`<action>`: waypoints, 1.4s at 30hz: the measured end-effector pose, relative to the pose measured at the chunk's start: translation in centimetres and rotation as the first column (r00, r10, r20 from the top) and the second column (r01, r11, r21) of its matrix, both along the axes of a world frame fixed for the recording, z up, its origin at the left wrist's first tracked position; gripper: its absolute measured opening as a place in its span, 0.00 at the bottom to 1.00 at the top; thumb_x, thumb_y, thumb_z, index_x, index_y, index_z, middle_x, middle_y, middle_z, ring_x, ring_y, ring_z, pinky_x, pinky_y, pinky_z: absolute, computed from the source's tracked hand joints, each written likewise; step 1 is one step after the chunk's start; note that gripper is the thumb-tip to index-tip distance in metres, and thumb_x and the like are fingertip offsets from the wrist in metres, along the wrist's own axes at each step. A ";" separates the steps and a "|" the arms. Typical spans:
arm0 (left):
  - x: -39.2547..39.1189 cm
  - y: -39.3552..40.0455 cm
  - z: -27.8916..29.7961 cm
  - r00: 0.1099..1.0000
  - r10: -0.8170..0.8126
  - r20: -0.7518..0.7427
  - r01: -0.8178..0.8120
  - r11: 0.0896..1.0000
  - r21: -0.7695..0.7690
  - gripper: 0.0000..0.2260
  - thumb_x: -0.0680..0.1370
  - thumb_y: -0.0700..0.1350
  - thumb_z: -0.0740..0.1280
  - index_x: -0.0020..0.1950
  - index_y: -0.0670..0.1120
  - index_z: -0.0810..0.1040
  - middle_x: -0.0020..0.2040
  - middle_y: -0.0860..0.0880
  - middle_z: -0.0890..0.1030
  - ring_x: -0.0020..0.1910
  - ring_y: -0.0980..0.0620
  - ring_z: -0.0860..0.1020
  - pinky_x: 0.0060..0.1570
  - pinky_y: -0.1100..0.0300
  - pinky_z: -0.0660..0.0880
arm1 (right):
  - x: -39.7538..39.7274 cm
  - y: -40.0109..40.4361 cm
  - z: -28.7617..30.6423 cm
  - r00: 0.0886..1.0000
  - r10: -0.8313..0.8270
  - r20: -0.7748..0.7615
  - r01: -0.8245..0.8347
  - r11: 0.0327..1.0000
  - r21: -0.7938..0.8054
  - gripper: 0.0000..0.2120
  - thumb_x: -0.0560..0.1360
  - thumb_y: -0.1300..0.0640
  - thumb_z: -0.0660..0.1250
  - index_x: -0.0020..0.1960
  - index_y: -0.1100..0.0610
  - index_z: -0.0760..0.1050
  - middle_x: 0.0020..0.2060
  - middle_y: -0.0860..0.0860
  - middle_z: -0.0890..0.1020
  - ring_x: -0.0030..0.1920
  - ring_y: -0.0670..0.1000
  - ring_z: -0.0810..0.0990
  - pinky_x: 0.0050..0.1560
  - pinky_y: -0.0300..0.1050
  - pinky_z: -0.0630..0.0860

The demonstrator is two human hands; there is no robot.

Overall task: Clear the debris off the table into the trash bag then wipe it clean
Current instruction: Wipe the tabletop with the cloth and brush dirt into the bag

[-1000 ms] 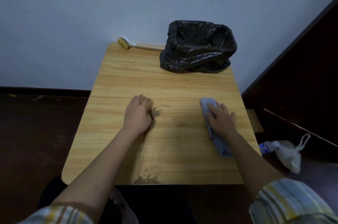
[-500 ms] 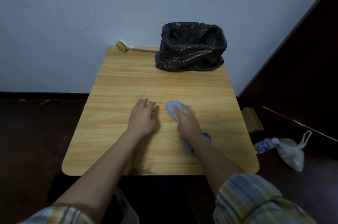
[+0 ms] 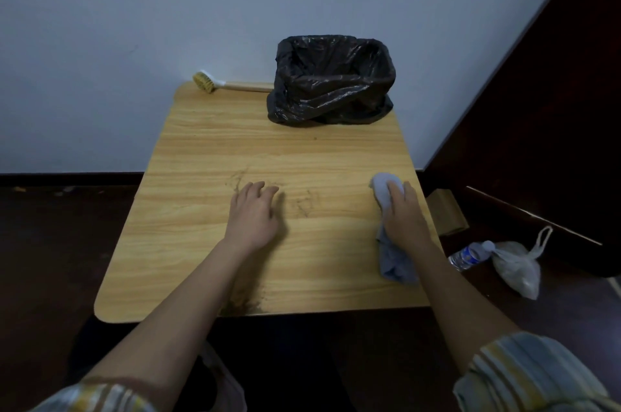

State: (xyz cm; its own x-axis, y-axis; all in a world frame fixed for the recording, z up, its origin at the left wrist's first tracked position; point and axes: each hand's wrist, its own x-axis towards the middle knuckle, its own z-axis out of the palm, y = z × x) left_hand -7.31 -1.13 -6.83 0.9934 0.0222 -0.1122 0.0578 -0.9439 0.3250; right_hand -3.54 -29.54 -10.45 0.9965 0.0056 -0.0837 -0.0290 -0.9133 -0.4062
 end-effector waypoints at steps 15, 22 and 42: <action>0.3 3.3 -1.4 0.992 0.129 -0.008 -0.129 0.988 -0.085 0.22 0.78 0.41 0.60 0.72 0.50 0.66 0.73 0.45 0.63 0.74 0.46 0.57 0.71 0.43 0.52 | 1.7 12.7 -2.2 0.991 0.112 0.078 -0.111 0.994 -0.012 0.30 0.77 0.64 0.60 0.77 0.57 0.57 0.75 0.60 0.56 0.75 0.58 0.52 0.75 0.52 0.51; -0.1 5.9 -1.3 0.979 0.201 -0.026 -0.203 0.975 -0.087 0.22 0.79 0.44 0.60 0.73 0.49 0.65 0.73 0.46 0.64 0.74 0.46 0.58 0.70 0.44 0.54 | 2.1 20.7 -2.1 0.975 0.223 0.008 -0.221 0.963 0.155 0.27 0.81 0.64 0.54 0.78 0.53 0.55 0.77 0.55 0.56 0.77 0.55 0.50 0.72 0.52 0.59; 9.2 1.9 3.6 0.994 0.029 0.103 0.002 0.959 -0.283 0.21 0.79 0.41 0.60 0.73 0.44 0.65 0.72 0.43 0.66 0.70 0.44 0.64 0.68 0.54 0.63 | 11.4 10.8 6.9 0.969 0.150 0.194 -0.199 0.943 0.265 0.21 0.82 0.54 0.57 0.74 0.56 0.65 0.75 0.55 0.62 0.74 0.53 0.60 0.72 0.47 0.60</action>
